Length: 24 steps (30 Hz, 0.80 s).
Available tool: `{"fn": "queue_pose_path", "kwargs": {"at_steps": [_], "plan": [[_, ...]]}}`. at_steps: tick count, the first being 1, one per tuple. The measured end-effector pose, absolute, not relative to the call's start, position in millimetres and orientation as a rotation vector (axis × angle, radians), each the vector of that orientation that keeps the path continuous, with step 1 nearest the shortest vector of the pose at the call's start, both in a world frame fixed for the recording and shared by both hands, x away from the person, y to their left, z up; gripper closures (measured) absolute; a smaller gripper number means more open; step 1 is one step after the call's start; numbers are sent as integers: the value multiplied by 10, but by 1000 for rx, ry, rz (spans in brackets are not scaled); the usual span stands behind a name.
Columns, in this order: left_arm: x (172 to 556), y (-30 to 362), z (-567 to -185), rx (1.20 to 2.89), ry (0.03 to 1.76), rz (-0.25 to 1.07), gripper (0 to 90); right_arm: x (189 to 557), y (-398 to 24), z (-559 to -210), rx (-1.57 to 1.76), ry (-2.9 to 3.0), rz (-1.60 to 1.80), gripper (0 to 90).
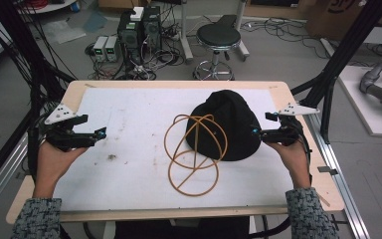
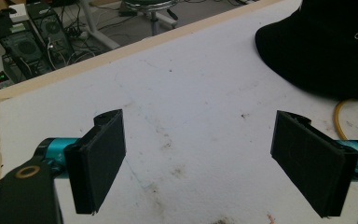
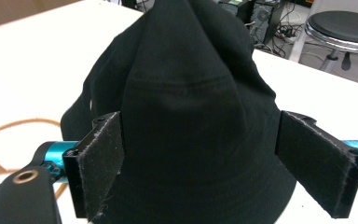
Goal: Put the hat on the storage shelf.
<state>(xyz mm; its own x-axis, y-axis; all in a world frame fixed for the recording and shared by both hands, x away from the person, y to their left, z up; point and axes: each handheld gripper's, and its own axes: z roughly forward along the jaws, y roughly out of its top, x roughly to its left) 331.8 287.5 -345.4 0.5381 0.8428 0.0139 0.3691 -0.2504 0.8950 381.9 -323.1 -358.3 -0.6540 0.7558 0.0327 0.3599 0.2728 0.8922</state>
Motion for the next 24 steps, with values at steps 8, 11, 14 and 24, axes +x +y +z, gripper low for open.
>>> {"fn": "queue_pose_path", "kwargs": {"at_steps": [8,11,14,24], "plan": [[3326,2875,-3458,1844,998,634,182,4013,-3057,-3302,952,2127,1342,172],[3321,2878,-3453,1848,995,630,182,4105,-2968,-3211,933,2118,1351,189],[3318,2879,-3453,1843,993,631,182,4181,-2859,-3158,920,2116,1358,198],[3299,2893,-3451,1839,993,630,182,4388,-2566,-3225,929,2076,1404,271]]}}
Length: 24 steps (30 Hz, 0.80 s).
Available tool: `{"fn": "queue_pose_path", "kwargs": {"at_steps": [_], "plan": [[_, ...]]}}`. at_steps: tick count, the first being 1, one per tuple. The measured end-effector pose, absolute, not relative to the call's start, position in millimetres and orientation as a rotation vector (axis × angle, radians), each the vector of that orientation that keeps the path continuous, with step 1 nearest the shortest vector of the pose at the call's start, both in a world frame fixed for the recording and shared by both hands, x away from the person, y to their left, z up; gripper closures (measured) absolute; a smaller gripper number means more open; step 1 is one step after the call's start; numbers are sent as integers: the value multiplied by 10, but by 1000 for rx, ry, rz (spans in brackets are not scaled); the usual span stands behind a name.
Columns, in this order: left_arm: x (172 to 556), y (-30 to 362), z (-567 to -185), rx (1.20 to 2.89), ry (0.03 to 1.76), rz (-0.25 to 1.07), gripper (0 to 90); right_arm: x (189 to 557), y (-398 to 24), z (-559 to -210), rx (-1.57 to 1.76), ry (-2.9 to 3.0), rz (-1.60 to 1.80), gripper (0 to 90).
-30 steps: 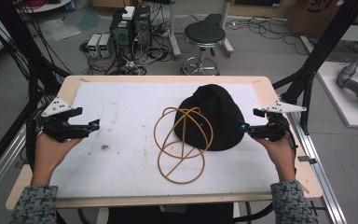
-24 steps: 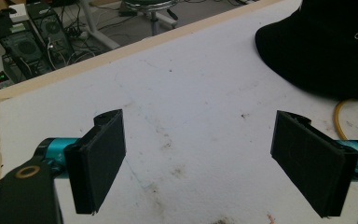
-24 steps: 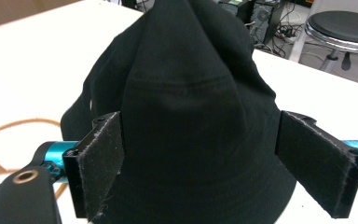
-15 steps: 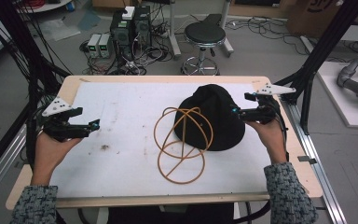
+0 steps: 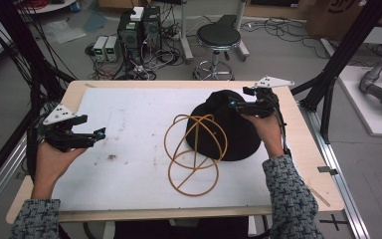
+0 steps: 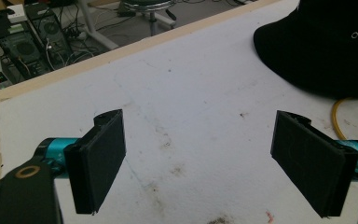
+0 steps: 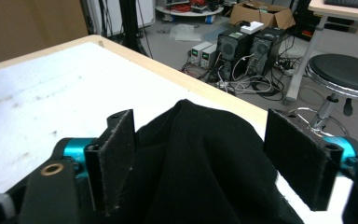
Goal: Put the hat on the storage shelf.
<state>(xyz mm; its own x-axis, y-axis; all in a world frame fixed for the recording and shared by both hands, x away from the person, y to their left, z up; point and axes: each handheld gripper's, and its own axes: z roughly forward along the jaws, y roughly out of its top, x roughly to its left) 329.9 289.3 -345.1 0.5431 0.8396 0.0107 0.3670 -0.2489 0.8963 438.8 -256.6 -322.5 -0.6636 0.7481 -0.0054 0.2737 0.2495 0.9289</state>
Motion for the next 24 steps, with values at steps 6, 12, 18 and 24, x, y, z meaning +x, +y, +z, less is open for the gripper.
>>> {"fn": "queue_pose_path", "kwargs": {"at_steps": [6,12,18,24], "plan": [[3294,2893,-3459,1844,988,627,184,4479,-2486,-3302,954,2064,1428,355],[3285,2910,-3452,1836,986,628,188,4533,-2494,-3354,986,2070,1422,455],[3284,2918,-3448,1834,989,630,192,4534,-2483,-3363,996,2086,1419,589],[3286,2907,-3452,1836,989,624,199,4536,-2466,-3370,985,2099,1379,722]]}}
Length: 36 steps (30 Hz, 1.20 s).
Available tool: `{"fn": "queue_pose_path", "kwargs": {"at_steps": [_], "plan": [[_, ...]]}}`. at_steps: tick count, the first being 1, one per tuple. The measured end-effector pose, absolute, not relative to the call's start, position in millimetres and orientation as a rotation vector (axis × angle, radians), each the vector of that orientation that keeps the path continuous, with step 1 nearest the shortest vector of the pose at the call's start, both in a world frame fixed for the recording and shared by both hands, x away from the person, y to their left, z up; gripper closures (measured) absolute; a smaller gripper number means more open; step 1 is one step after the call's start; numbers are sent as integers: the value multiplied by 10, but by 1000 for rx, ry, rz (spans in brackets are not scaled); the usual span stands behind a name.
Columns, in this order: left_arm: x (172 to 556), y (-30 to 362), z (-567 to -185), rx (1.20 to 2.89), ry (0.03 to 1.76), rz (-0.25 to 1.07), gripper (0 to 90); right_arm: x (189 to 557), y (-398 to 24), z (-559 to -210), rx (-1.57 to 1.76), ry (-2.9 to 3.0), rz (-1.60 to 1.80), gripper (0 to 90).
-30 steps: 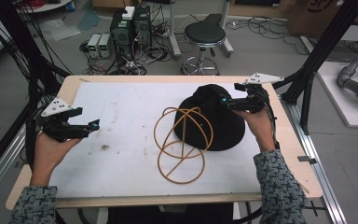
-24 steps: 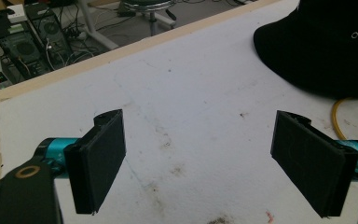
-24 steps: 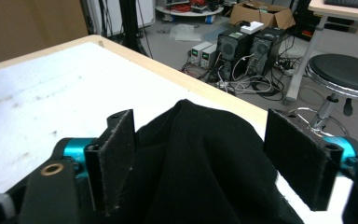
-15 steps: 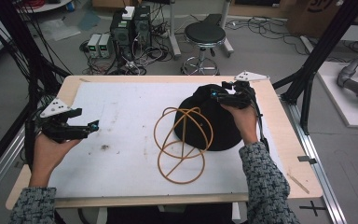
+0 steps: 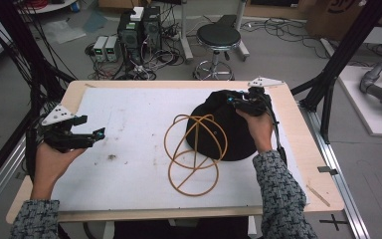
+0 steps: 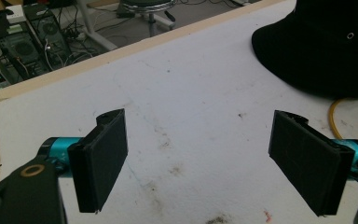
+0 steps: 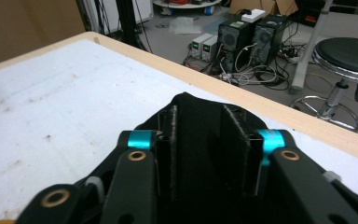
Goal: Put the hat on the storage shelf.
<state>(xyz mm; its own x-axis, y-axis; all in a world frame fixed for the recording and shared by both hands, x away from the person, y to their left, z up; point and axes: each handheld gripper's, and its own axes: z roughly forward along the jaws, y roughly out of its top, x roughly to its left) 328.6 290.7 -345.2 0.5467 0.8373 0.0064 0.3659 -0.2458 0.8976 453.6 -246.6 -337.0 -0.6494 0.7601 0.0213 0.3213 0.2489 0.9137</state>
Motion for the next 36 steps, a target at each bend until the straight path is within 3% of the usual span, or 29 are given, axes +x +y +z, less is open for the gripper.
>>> {"fn": "queue_pose_path", "kwargs": {"at_steps": [11,26,36], "plan": [[3288,2917,-3451,1835,990,627,199,4502,-2502,-3322,975,2067,1317,862],[3290,2927,-3450,1831,995,628,200,4358,-2953,-3053,1032,1905,1384,865],[3289,2931,-3445,1832,990,635,200,4254,-3125,-2633,1006,1850,1433,865]]}}
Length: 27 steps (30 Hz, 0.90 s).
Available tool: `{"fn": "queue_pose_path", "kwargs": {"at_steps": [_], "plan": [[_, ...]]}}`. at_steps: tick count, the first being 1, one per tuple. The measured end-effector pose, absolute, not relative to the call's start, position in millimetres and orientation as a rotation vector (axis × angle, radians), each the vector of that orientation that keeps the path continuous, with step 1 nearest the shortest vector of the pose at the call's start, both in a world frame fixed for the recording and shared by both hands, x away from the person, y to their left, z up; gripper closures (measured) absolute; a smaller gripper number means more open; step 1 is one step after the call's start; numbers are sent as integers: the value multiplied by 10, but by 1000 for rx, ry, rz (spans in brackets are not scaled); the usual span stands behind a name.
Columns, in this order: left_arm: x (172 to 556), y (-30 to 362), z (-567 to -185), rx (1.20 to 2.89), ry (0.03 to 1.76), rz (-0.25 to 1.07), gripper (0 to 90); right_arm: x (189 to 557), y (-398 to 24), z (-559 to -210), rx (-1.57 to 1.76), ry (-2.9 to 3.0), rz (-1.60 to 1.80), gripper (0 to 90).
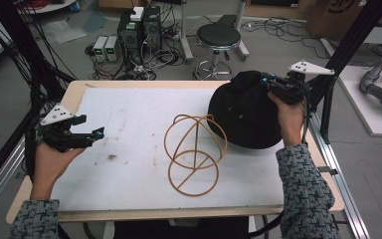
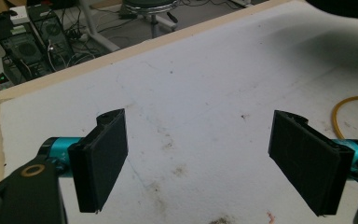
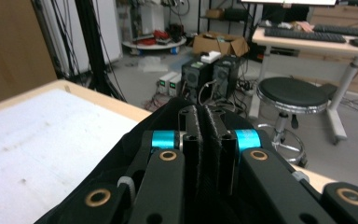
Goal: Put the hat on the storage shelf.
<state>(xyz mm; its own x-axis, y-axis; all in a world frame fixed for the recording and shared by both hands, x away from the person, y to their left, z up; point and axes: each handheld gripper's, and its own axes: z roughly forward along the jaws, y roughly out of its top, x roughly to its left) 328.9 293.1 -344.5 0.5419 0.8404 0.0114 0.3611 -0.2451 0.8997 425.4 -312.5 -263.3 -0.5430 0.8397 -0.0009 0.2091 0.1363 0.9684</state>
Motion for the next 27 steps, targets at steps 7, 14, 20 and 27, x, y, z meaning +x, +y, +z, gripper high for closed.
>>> {"fn": "queue_pose_path", "kwargs": {"at_steps": [7,14,20,27], "plan": [[3296,2907,-3452,1843,980,625,203,4179,-3214,-2337,985,1810,1478,865],[3293,2920,-3440,1833,981,624,205,4158,-3327,-2097,993,1764,1574,865],[3295,2908,-3442,1838,977,622,208,4103,-3348,-1838,962,1749,1583,865],[3289,2915,-3432,1837,971,622,211,4007,-3334,-1598,937,1735,1657,865]]}}
